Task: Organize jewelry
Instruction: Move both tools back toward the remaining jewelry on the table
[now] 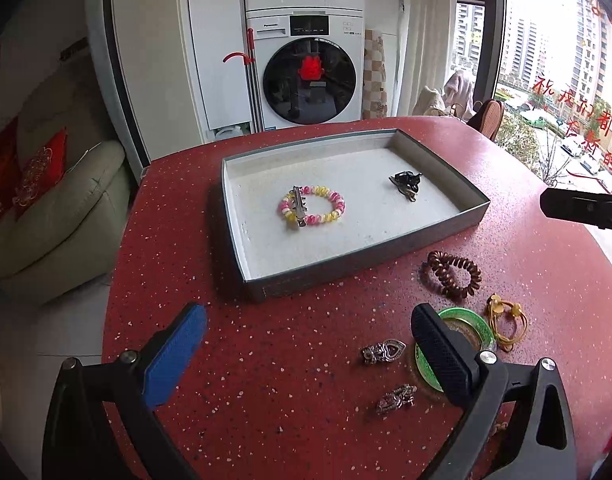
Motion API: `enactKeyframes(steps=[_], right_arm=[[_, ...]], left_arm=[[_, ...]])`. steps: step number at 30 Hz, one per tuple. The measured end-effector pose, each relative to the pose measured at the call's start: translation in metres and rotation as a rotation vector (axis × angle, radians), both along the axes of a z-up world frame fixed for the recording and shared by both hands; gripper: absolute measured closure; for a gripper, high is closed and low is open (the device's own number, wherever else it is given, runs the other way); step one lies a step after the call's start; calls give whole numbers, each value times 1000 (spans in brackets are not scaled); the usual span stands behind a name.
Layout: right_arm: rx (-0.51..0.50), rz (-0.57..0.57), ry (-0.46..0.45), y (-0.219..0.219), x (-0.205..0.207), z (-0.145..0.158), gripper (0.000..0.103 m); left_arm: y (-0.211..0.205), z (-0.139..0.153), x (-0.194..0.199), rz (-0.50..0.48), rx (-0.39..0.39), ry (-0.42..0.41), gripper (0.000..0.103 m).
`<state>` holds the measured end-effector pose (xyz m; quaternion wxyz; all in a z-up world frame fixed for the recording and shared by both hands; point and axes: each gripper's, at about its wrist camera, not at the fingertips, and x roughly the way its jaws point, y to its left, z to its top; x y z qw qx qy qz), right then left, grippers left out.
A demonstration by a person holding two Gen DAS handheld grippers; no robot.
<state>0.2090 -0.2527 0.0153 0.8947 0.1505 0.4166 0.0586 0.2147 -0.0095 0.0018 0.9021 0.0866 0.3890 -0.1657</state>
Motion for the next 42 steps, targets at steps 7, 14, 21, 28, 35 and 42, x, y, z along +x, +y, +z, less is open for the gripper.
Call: enactKeyframes(steps=[7, 14, 21, 28, 35, 42], right_arm=[[-72, 39, 97, 7, -29, -34, 14], [-126, 32, 153, 4, -38, -54, 14], [-129, 24, 175, 1, -35, -62, 19], [-166, 45, 184, 9, -28, -70, 28], [-230, 72, 182, 21, -24, -75, 41], [-316, 128, 159, 34, -25, -74, 57]], left_arm=[[-7, -27, -30, -69, 52, 41, 0], [-15, -38, -41, -99, 76, 53, 0], [-18, -40, -40, -104, 79, 60, 0], [-24, -44, -39, -123, 92, 72, 0], [-31, -50, -41, -150, 103, 84, 6], [-34, -55, -41, -171, 109, 111, 20]])
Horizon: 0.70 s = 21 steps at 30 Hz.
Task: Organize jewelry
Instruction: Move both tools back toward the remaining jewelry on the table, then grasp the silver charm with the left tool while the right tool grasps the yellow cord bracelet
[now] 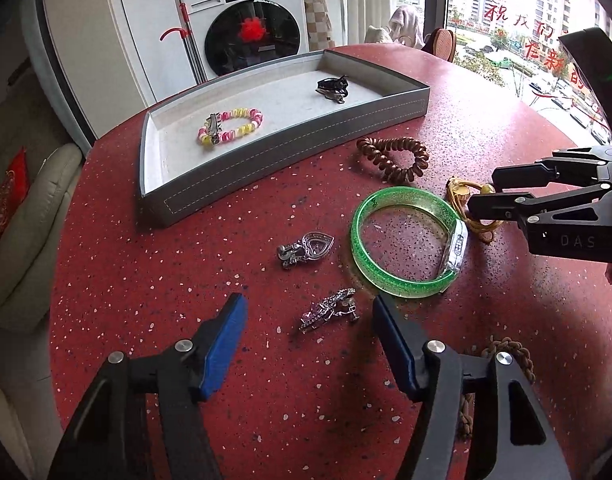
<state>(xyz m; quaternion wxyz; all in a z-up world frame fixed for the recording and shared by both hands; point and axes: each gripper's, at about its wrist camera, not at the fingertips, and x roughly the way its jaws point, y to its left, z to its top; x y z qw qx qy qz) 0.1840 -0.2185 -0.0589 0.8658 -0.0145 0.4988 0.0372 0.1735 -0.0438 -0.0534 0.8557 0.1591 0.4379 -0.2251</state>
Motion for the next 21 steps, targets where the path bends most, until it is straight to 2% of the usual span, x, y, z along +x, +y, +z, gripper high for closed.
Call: enactKeyframes(steps=[5, 8, 10, 12, 15, 17, 21], right_arm=[[0, 15, 1, 0, -1, 0, 60], [-2, 34, 3, 3, 0, 1, 65], [-1, 45, 6, 5, 0, 2, 72], [1, 55, 10, 7, 0, 2, 78], [-7, 59, 16, 11, 0, 3, 89], [-16, 58, 14, 12, -1, 3, 89], [-14, 40, -1, 8, -6, 6, 89]], left_arm=[[-1, 0, -2, -17, -14, 8, 29], [-2, 0, -3, -30, -25, 19, 36], [-3, 1, -4, -40, -40, 32, 45], [-4, 1, -5, -45, -46, 38, 49], [-4, 1, -7, -57, -50, 40, 60], [-4, 2, -8, -58, -52, 42, 64], [1, 4, -10, -47, -73, 44, 64]])
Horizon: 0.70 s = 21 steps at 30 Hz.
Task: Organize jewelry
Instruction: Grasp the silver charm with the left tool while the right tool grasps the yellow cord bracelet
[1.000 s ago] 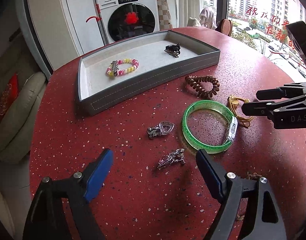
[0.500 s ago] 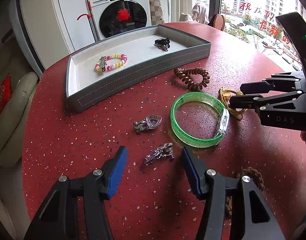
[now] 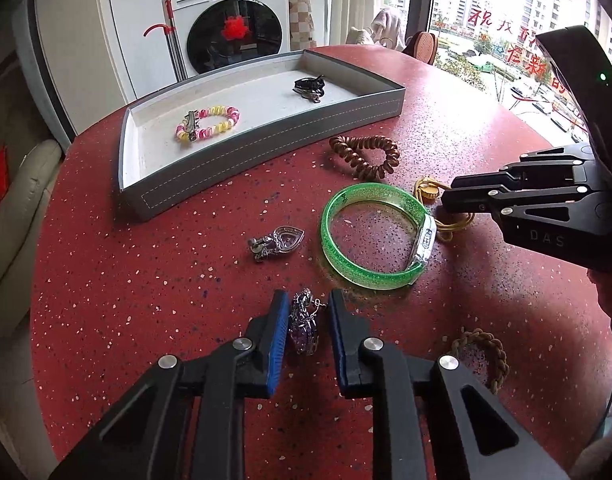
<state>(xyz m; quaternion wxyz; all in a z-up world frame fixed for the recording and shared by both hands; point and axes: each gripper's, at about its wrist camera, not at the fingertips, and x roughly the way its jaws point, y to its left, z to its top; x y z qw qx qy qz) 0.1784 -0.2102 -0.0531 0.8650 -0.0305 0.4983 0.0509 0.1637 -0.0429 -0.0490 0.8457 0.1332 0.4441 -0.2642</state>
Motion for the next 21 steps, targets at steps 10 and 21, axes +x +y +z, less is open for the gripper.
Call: enactKeyframes(steps=[10, 21], right_arm=[[36, -29, -59, -10, -8, 22, 89], [82, -37, -121, -14, -3, 51, 89]], left_arm=[[16, 12, 5, 43, -72, 11, 72], [29, 41, 10, 83, -136, -8, 72]])
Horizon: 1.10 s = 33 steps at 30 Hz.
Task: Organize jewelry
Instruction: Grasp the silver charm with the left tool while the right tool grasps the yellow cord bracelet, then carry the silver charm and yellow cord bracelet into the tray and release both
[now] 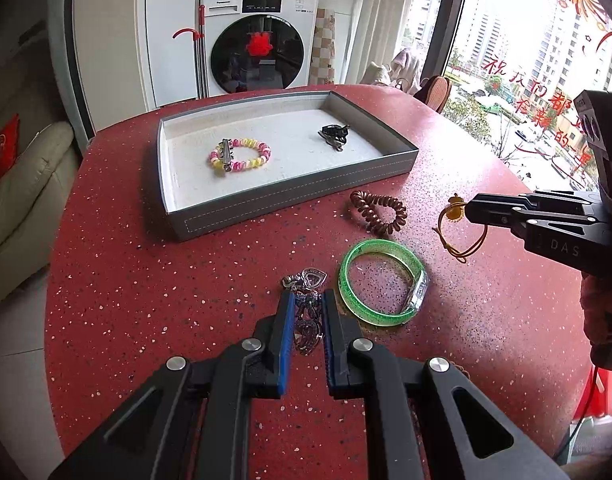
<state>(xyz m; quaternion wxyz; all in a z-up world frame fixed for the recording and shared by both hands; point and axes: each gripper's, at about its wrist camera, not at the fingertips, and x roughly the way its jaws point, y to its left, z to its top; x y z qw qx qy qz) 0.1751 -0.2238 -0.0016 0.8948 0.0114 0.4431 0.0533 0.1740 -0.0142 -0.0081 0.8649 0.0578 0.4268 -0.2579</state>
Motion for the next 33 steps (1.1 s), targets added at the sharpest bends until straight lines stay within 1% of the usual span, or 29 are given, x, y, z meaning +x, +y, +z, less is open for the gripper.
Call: enactKeyframes(steps=[7, 11, 16, 20, 23, 26, 33], right_arm=[[49, 10, -38, -4, 13, 27, 89], [61, 25, -65, -4, 30, 45, 89], [78, 53, -92, 1, 59, 66, 89], [103, 71, -100, 6, 85, 75, 89], [130, 75, -97, 8, 105, 74, 89], [150, 74, -85, 11, 122, 67, 89], [188, 54, -19, 10, 156, 30, 89]], left_arm=[[6, 24, 12, 21, -49, -18, 72], [3, 42, 25, 23, -60, -56, 72], [-2, 65, 54, 45, -74, -94, 72], [-8, 78, 82, 65, -74, -117, 72], [-13, 81, 104, 78, -68, -117, 72], [-16, 78, 124, 94, -69, -100, 72], [-25, 45, 160, 121, -49, -36, 72]])
